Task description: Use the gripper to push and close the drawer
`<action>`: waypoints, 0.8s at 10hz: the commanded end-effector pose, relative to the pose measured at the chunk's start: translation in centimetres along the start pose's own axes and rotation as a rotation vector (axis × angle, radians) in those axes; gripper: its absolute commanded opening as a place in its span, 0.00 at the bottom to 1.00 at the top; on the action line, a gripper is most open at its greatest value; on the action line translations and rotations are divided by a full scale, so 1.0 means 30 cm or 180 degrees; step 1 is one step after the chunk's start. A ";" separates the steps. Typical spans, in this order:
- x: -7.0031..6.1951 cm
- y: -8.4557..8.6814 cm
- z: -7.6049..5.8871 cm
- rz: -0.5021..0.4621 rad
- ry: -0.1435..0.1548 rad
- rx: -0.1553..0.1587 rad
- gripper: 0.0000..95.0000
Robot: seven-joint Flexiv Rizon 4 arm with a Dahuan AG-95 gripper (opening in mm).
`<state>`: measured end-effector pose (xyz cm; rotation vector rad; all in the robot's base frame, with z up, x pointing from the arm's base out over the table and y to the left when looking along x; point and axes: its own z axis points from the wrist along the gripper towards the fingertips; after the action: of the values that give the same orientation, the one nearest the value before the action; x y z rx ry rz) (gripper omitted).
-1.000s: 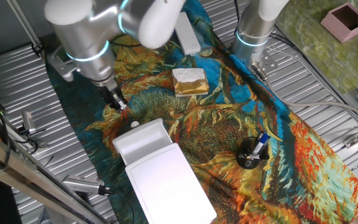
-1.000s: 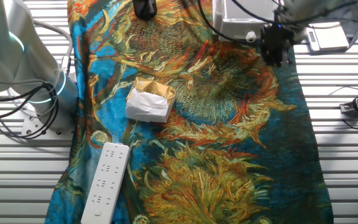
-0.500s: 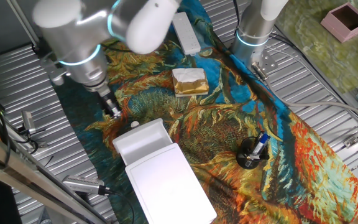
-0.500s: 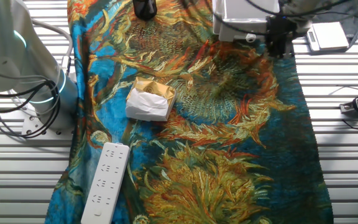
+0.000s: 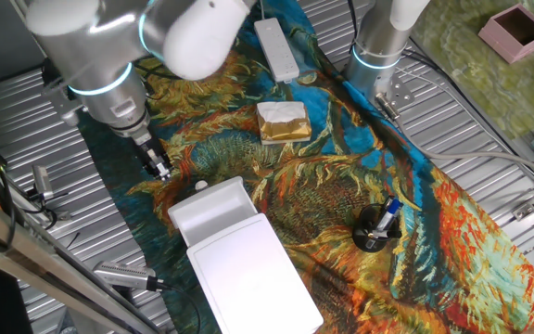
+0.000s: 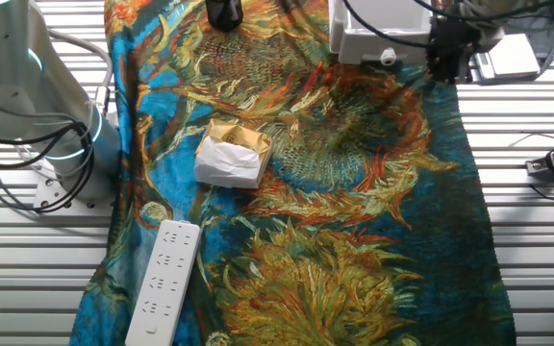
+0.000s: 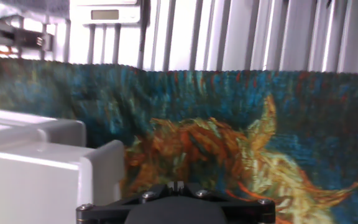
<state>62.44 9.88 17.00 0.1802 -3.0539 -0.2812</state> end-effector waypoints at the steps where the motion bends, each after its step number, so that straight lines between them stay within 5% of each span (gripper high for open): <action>1: -0.006 0.017 -0.001 0.0096 0.0009 -0.0071 0.00; 8: 0.003 0.007 0.011 0.0094 0.0045 0.0038 0.00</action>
<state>62.16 10.13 16.75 0.1310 -3.0486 -0.2517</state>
